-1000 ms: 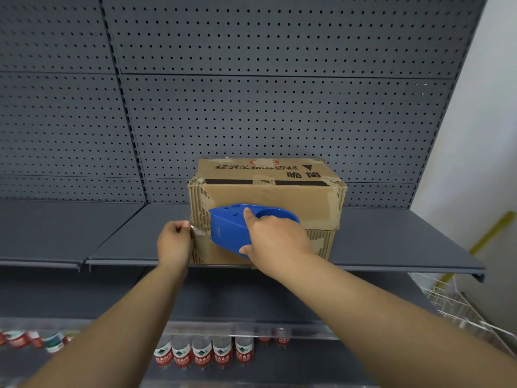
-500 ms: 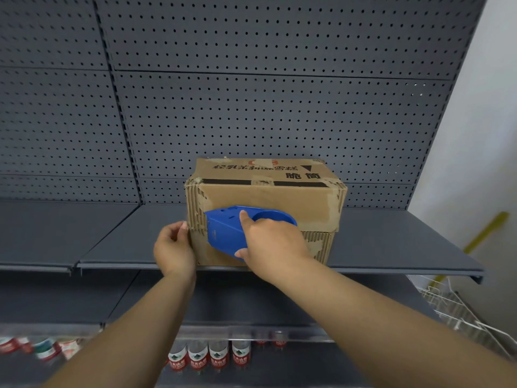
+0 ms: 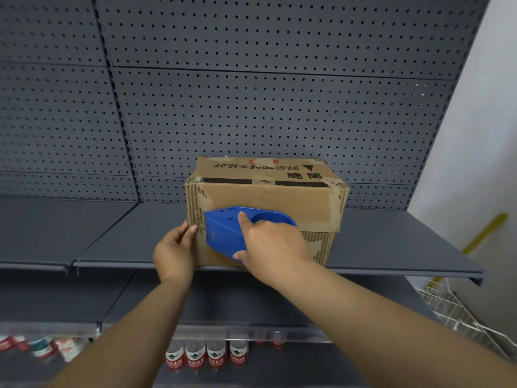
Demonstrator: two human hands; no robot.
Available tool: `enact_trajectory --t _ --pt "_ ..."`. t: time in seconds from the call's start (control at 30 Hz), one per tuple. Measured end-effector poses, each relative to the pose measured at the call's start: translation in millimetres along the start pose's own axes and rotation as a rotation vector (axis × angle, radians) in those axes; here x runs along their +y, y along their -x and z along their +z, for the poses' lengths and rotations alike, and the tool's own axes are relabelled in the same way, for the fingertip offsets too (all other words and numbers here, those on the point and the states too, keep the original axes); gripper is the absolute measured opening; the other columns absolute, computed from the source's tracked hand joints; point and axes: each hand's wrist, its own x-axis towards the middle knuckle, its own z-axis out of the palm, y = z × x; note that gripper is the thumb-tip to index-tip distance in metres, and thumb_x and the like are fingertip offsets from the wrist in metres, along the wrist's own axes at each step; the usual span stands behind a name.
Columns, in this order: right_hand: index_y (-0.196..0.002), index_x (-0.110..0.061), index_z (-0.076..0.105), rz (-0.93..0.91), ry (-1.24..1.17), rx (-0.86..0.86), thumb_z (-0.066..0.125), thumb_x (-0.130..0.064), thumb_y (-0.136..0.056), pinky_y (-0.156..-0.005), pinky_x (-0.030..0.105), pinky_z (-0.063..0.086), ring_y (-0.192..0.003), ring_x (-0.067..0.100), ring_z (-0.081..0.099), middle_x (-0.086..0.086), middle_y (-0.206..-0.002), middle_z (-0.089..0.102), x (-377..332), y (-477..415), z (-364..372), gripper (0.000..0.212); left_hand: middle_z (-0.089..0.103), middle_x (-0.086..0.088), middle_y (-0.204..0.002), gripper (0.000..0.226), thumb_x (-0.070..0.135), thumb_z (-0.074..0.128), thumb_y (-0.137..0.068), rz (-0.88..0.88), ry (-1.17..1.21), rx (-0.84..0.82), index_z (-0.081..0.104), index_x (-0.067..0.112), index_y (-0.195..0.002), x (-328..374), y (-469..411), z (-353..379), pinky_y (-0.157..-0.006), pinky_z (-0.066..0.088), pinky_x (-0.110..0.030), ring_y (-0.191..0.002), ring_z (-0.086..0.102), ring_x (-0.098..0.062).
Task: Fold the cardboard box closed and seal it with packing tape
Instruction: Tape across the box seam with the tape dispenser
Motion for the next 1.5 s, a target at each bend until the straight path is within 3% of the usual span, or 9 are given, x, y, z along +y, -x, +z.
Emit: enact_trajectory --t 0.13,0.23,0.3,0.53,0.7,0.8,0.97,1.2,1.5 --pt "-0.15 -0.014 0.016 0.003 0.035 0.014 0.048 -0.046 -0.093 -0.051 0.031 0.041 -0.066 0.02 0.054 0.004 -0.079 0.053 0 0 1 0.073 0.067 -0.003 -0.108 0.031 0.026 0.06 -0.088 0.035 -0.025 -0.039 0.065 0.01 -0.113 0 -2 -5 -0.095 0.047 -0.035 -0.096 0.058 -0.012" --pt "-0.15 -0.016 0.015 0.011 0.042 0.011 0.047 -0.048 -0.093 -0.049 0.03 0.038 -0.065 0.021 0.053 0.004 -0.078 0.053 2 0 -1 0.073 0.063 -0.007 -0.089 0.033 0.037 0.043 -0.095 0.092 -0.047 -0.067 0.062 0.011 -0.095 1 1 -5 -0.074 0.045 -0.036 -0.083 0.055 -0.02" --pt "-0.15 -0.016 0.016 0.008 0.059 0.011 0.046 -0.049 -0.092 -0.053 0.031 0.04 -0.066 0.022 0.053 0.005 -0.079 0.054 3 0 -2 0.073 0.057 -0.01 -0.087 0.042 0.043 0.031 -0.097 0.089 -0.064 -0.052 0.055 0.009 -0.09 5 -1 -2 -0.073 0.041 -0.037 -0.083 0.052 -0.024" --pt "-0.152 -0.021 0.004 0.008 0.034 -0.043 0.046 -0.056 -0.09 -0.047 0.028 0.034 -0.056 0.019 0.048 0.002 -0.068 0.049 10 -2 -2 0.082 0.051 -0.004 -0.135 0.049 0.048 0.035 -0.094 0.171 -0.06 -0.135 0.036 0.023 -0.136 12 -22 16 -0.099 0.039 -0.043 -0.121 0.049 -0.024" --pt "-0.152 -0.026 -0.002 -0.049 -0.034 -0.121 0.042 -0.059 -0.09 -0.076 0.037 0.044 -0.078 0.024 0.059 0.007 -0.093 0.064 19 -4 0 0.082 0.064 -0.008 -0.11 0.066 0.063 0.025 -0.081 0.148 -0.041 -0.087 0.05 0.022 -0.126 8 -21 29 -0.087 0.047 -0.044 -0.102 0.058 -0.029" --pt "-0.151 -0.031 -0.002 -0.089 -0.074 -0.155 0.043 -0.059 -0.09 -0.069 0.035 0.046 -0.087 0.025 0.061 0.008 -0.103 0.064 22 -6 1 0.081 0.065 -0.011 -0.104 0.054 0.054 0.028 -0.091 0.138 -0.047 -0.051 0.055 0.018 -0.121 6 -22 33 -0.079 0.047 -0.041 -0.096 0.059 -0.031" --pt "-0.15 -0.036 -0.001 -0.125 -0.101 -0.137 0.042 -0.06 -0.09 -0.06 0.034 0.041 -0.089 0.026 0.061 0.008 -0.104 0.064 27 -7 0 0.078 0.066 -0.015 -0.096 0.075 0.066 0.019 -0.077 0.139 -0.047 -0.007 0.06 0.015 -0.112 3 -23 34 -0.075 0.046 -0.041 -0.09 0.059 -0.035" --pt "-0.15 -0.036 -0.005 -0.161 -0.099 -0.132 0.04 -0.06 -0.091 -0.06 0.032 0.042 -0.078 0.022 0.055 0.007 -0.098 0.063 36 -1 1 0.077 0.066 -0.009 -0.091 0.07 0.066 0.019 -0.079 0.135 -0.042 0.005 0.061 0.019 -0.108 3 -22 37 -0.073 0.048 -0.04 -0.086 0.059 -0.03" --pt "-0.146 -0.045 -0.012 -0.013 -0.124 -0.162 0.035 -0.068 -0.087 -0.07 0.032 0.048 -0.092 0.017 0.058 -0.004 -0.113 0.063 97 36 1 0.079 0.06 -0.003 -0.088 0.047 0.045 0.028 -0.097 0.149 -0.031 0.041 0.061 0.014 -0.11 1 -26 37 -0.07 0.041 -0.034 -0.084 0.053 -0.024"
